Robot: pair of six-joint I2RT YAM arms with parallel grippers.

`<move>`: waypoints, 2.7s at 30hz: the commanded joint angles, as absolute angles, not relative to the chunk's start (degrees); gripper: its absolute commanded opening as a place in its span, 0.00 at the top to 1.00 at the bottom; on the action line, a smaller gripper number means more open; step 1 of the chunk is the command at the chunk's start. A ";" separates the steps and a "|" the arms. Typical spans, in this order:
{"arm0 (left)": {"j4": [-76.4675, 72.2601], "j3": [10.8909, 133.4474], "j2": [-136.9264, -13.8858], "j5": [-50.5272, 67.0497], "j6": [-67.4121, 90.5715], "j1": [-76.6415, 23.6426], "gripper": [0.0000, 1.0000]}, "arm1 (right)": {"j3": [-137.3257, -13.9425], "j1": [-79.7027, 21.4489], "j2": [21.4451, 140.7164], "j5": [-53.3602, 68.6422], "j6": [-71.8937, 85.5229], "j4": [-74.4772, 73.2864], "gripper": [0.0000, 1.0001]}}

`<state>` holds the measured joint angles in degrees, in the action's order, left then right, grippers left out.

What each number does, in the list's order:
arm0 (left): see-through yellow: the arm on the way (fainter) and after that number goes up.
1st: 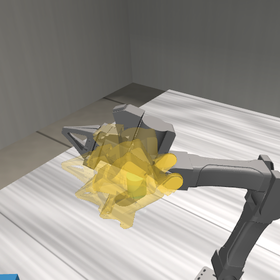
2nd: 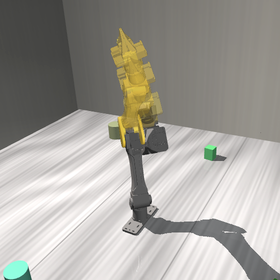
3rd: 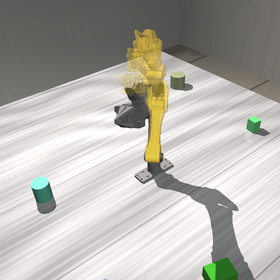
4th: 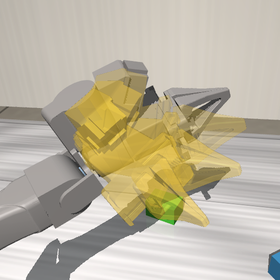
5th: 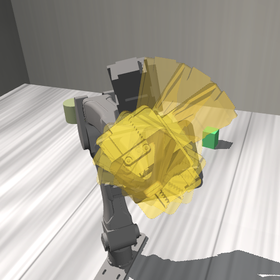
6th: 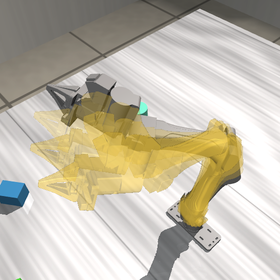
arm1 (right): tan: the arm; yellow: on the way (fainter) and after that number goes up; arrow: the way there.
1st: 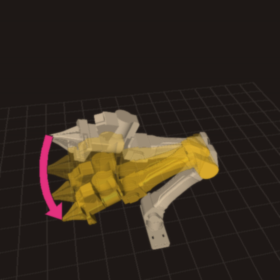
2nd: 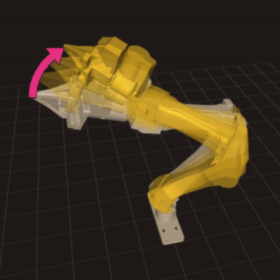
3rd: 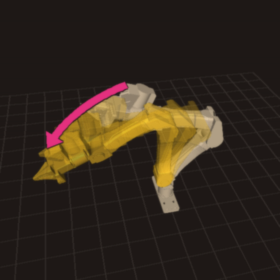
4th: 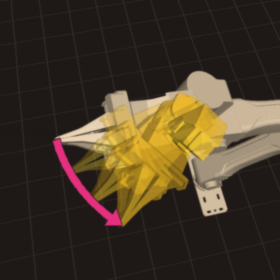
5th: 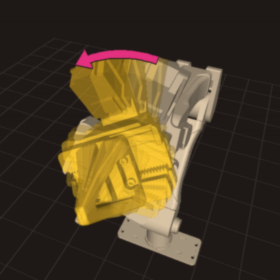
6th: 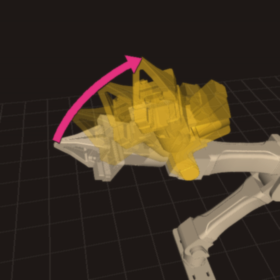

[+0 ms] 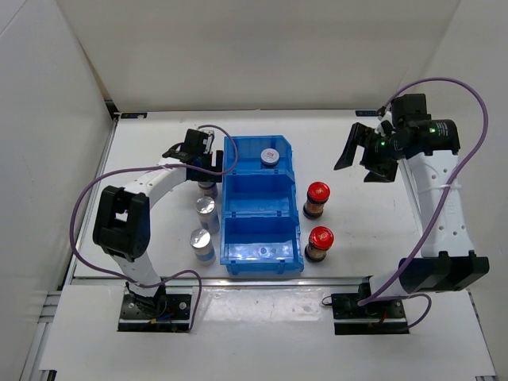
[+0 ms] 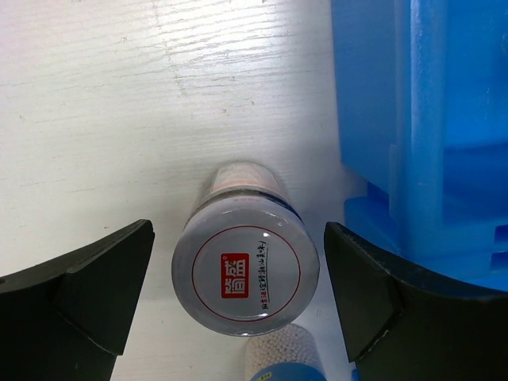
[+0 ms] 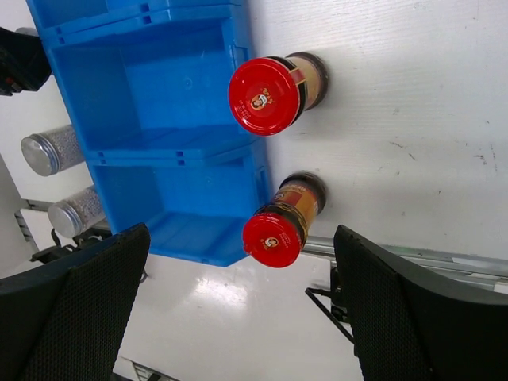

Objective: Organize the condiment bottles

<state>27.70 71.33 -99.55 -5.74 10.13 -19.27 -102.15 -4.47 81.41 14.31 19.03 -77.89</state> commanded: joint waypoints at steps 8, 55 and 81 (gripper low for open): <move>26.89 72.69 -96.86 -4.57 8.35 -19.51 0.36 | -101.52 -4.13 78.40 12.04 17.67 -80.51 0.00; 28.04 102.93 -112.76 -16.17 11.95 -33.57 0.65 | -97.03 -4.13 70.31 8.09 16.61 -82.17 0.00; 39.19 91.86 -91.18 -26.46 13.35 -30.07 0.00 | -79.54 -13.16 73.03 4.06 14.94 -71.47 0.00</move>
